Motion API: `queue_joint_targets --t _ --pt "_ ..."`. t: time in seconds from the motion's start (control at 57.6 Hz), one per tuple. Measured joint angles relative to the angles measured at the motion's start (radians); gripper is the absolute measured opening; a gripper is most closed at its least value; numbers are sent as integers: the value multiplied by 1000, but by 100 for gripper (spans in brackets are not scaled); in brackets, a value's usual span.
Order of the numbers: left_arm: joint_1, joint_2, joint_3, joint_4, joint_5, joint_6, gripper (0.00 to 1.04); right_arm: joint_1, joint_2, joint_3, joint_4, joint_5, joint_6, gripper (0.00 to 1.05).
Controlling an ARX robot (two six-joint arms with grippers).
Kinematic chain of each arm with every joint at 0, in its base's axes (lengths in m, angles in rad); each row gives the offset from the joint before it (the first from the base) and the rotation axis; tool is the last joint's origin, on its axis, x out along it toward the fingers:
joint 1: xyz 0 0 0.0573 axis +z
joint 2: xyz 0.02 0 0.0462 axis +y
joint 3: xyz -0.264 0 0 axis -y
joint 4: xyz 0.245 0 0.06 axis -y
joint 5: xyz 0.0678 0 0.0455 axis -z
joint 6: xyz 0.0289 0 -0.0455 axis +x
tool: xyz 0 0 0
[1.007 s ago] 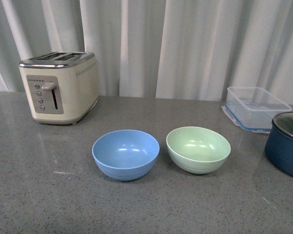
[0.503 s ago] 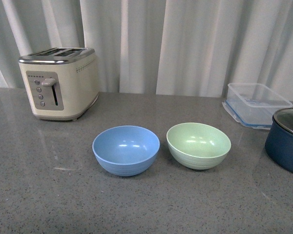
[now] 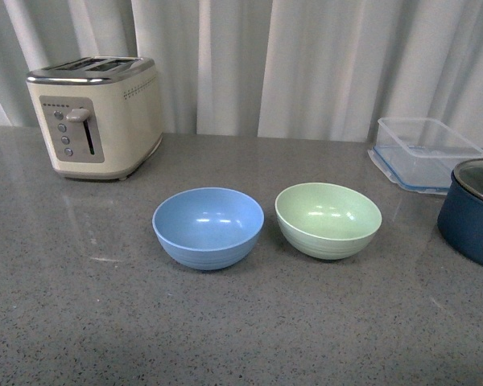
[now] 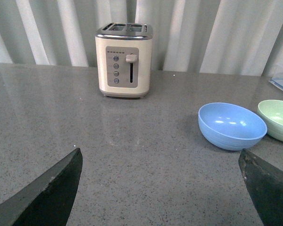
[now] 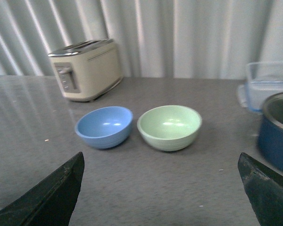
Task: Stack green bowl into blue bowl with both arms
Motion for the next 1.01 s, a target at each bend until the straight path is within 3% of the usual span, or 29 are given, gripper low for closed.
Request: queue_joint_targets --t 0.139,0.208,0.278,0.382,0.486,0.573,1.007 --pt "0 0 0 0 0 0 98 166 377 -10 298 60 60 95" --pt "0 0 0 0 0 0 98 153 636 -3 452 48 46 95" --pt "0 0 0 0 0 0 98 80 799 133 306 -15 17 95" --pt "0 0 0 0 2 0 98 -7 999 526 77 -50 -5 95" --pt "0 0 0 0 0 0 98 -66 1059 774 50 -76 -16 95" --pt "0 0 0 0 0 0 98 -100 1093 846 18 -124 -19 95" --pt "0 0 0 0 1 0 98 -119 1413 1179 -319 -97 -21 95"
